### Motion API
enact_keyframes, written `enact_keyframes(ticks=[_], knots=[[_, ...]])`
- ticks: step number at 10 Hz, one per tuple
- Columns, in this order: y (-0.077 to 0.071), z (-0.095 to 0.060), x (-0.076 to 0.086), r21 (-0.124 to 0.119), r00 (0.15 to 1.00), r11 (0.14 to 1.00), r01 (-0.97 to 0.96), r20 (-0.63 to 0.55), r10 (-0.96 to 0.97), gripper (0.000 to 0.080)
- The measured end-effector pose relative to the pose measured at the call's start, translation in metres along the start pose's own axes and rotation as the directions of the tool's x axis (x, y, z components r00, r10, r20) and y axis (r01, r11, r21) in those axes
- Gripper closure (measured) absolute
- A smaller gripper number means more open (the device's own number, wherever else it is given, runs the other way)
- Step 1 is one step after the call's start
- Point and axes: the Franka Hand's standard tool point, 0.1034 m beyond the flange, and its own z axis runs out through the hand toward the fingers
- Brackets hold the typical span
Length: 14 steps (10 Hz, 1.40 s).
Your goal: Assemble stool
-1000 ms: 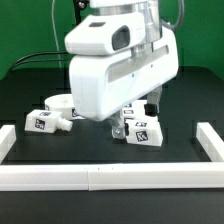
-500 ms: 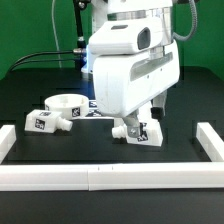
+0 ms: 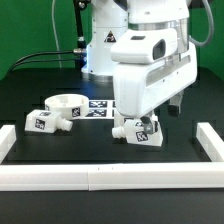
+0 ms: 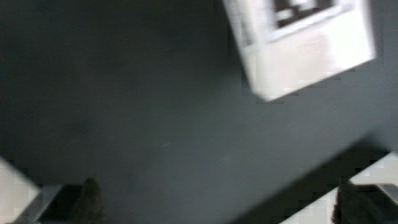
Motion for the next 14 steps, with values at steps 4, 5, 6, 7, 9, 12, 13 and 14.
enact_keyframes(ticks=[4,5,6,7,9,12,13,14], knots=[[-0.011,0.008,-0.009,0.001,1.0,1.0,-0.001,0.003,0.001,0.015],[-0.021,0.014,-0.016,0.013,1.0,1.0,-0.013,0.014,0.013,0.015],[-0.024,0.017,-0.023,0.018,1.0,1.0,-0.017,0.02,0.016,0.015],[-0.023,0.021,-0.028,0.024,1.0,1.0,-0.016,0.025,0.015,0.015],[-0.021,0.031,-0.038,0.033,0.999,0.999,-0.024,0.032,0.023,0.015],[-0.017,0.033,-0.043,0.036,0.999,0.999,-0.027,0.033,0.026,0.0175],[-0.017,0.033,-0.044,0.035,0.999,0.999,-0.028,0.034,0.026,0.0175],[-0.017,0.033,-0.044,0.035,0.999,0.999,-0.028,0.034,0.027,0.0351]])
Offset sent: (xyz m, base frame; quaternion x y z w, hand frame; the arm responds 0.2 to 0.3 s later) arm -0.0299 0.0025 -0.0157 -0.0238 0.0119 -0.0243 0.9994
